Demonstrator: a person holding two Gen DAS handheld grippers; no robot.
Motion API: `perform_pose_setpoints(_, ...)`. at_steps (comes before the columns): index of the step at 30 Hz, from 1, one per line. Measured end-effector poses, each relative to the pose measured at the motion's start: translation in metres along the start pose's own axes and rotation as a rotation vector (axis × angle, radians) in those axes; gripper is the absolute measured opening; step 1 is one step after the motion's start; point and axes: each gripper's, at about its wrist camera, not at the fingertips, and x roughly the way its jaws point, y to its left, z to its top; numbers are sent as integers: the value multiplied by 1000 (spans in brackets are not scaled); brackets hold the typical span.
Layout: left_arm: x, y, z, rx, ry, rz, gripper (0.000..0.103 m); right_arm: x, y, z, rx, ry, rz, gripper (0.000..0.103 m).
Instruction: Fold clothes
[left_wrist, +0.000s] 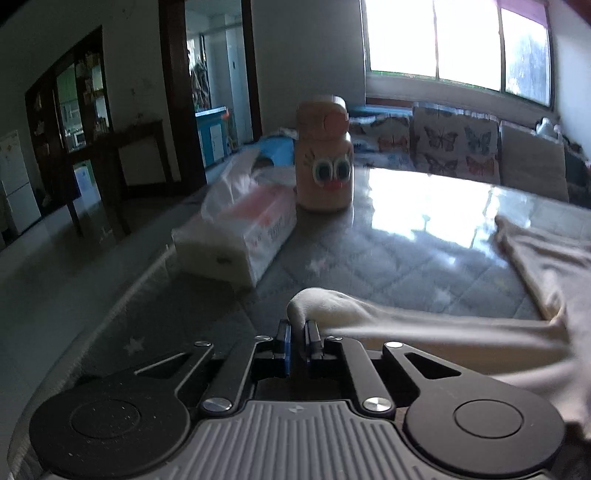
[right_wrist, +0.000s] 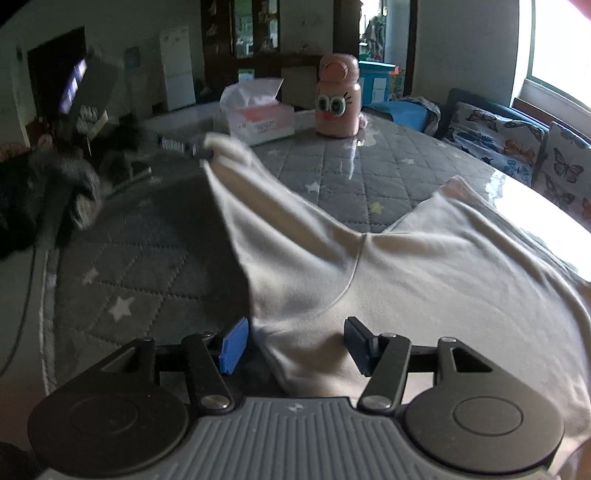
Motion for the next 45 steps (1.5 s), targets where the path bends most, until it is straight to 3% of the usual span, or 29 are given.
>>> perform_pose_setpoints(4, 7, -1, -5, -1, 26, 9, 12, -7, -3, -7, 29, 24, 28, 59)
perform_pose_setpoints(9, 1, -1, -4, 3, 30, 23, 17, -37, -14, -17, 73, -8, 1, 60)
perform_pose_setpoints(12, -12, -4, -3, 1, 7, 14, 27, -53, -22, -25, 100, -22, -27, 66)
perform_pose_setpoints(17, -36, -18, -1, 21, -42, -11, 37, -64, -36, -46, 159, 6, -66, 66)
perform_pose_setpoints(24, -49, -85, -1, 119, -48, -181, 37, -75, -28, -64, 142, 20, -35, 66)
perform_pose_setpoints(36, -66, -209, -2, 304, -48, -490, 37, -91, -40, -80, 207, 11, -94, 65)
perform_pose_setpoints(45, -69, -250, -43, 449, -11, -569, 37, -114, -44, -83, 216, -22, -94, 65)
